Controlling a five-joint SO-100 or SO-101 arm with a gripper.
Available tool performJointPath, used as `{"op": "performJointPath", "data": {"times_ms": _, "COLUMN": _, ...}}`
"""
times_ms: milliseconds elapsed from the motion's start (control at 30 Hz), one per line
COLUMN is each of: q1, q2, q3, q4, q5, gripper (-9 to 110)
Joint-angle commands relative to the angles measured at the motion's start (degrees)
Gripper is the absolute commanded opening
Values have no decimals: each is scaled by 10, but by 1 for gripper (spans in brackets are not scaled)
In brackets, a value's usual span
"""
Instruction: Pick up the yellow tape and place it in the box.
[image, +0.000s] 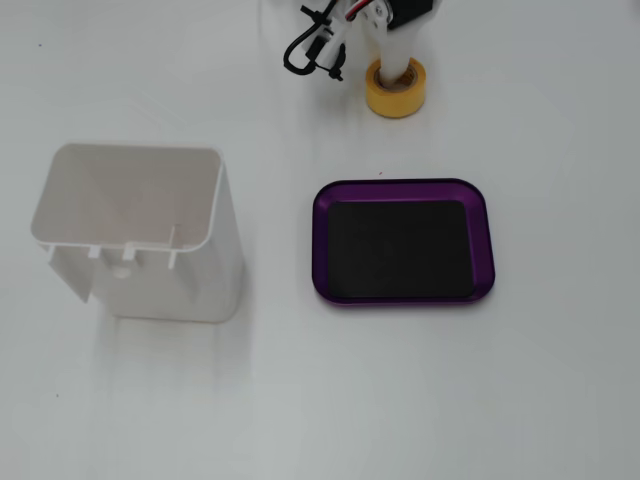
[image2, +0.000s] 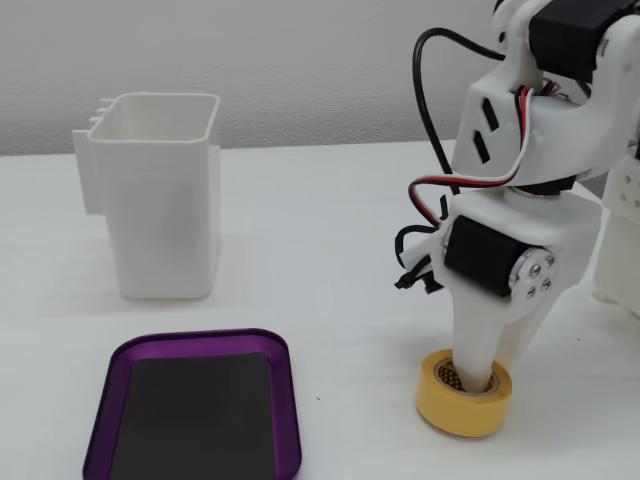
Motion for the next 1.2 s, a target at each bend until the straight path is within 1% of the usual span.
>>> {"op": "performJointPath", "data": {"times_ms": 0, "q1": 4, "q2": 59, "q3": -40, "q4": 23, "q5": 4, "gripper": -1}}
{"op": "performJointPath", "data": {"times_ms": 100, "q1": 7, "q2": 134, "q3": -76, "q4": 20, "q5": 11, "gripper": -1}}
{"op": "performJointPath", "data": {"times_ms": 167, "q1": 27, "q2": 172, "q3": -98, "q4": 7, "q5": 24, "gripper": -1}}
{"op": "performJointPath", "data": {"times_ms": 267, "q1": 90, "q2": 196, "q3": -117, "q4": -54, "q5": 40, "gripper": -1}}
{"op": "performJointPath", "data": {"times_ms": 367, "q1": 122, "q2": 183, "q3": -127, "q4": -105, "q5": 55, "gripper": 0}}
{"op": "performJointPath", "data": {"times_ms": 433, "q1": 126, "q2": 159, "q3": -147, "q4": -132, "q5": 58, "gripper": 0}}
{"op": "performJointPath", "data": {"times_ms": 567, "q1": 125, "q2": 66, "q3": -198, "q4": -162, "q5": 94, "gripper": 0}}
{"op": "performJointPath", "data": {"times_ms": 800, "q1": 123, "q2": -134, "q3": -308, "q4": -157, "q5": 105, "gripper": 0}}
{"op": "performJointPath", "data": {"times_ms": 1000, "q1": 122, "q2": -219, "q3": -333, "q4": -156, "q5": 99, "gripper": 0}}
{"op": "performJointPath", "data": {"times_ms": 1167, "q1": 120, "q2": -230, "q3": -332, "q4": -149, "q5": 99, "gripper": 12}}
